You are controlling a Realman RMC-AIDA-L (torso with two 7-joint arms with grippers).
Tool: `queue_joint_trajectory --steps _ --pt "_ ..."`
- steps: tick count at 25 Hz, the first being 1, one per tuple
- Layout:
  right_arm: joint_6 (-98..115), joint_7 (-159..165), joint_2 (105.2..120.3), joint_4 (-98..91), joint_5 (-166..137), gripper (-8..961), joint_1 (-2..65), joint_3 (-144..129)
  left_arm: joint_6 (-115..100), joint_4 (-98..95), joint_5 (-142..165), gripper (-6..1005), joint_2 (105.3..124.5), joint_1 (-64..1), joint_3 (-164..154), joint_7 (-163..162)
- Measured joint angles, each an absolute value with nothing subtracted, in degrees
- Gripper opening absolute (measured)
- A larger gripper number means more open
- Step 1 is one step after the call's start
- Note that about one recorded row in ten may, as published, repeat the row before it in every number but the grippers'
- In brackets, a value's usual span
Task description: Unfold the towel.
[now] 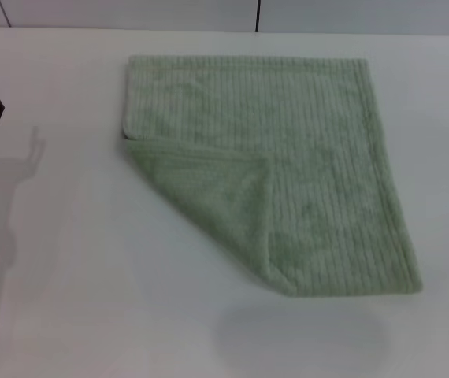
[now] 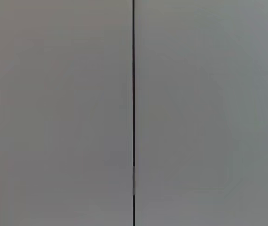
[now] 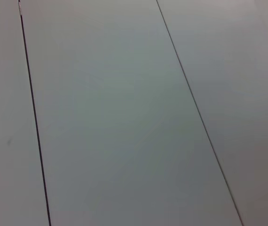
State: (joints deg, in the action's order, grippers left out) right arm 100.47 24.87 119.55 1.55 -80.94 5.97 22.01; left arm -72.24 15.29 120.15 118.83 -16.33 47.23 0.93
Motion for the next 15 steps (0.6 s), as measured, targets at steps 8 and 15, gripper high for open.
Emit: queue_joint_trajectory --steps 8,15 --pt "100.2 23.7 119.61 3.8 -80.2 751 4.6 23.1 -72.4 15.6 120.2 837 118.83 -16.0 47.3 0.9" --pt "99.8 21.9 118.87 5.1 -81.5 677 4.9 21.5 -72.3 15.3 120.1 838 118.83 -16.2 47.2 0.9"
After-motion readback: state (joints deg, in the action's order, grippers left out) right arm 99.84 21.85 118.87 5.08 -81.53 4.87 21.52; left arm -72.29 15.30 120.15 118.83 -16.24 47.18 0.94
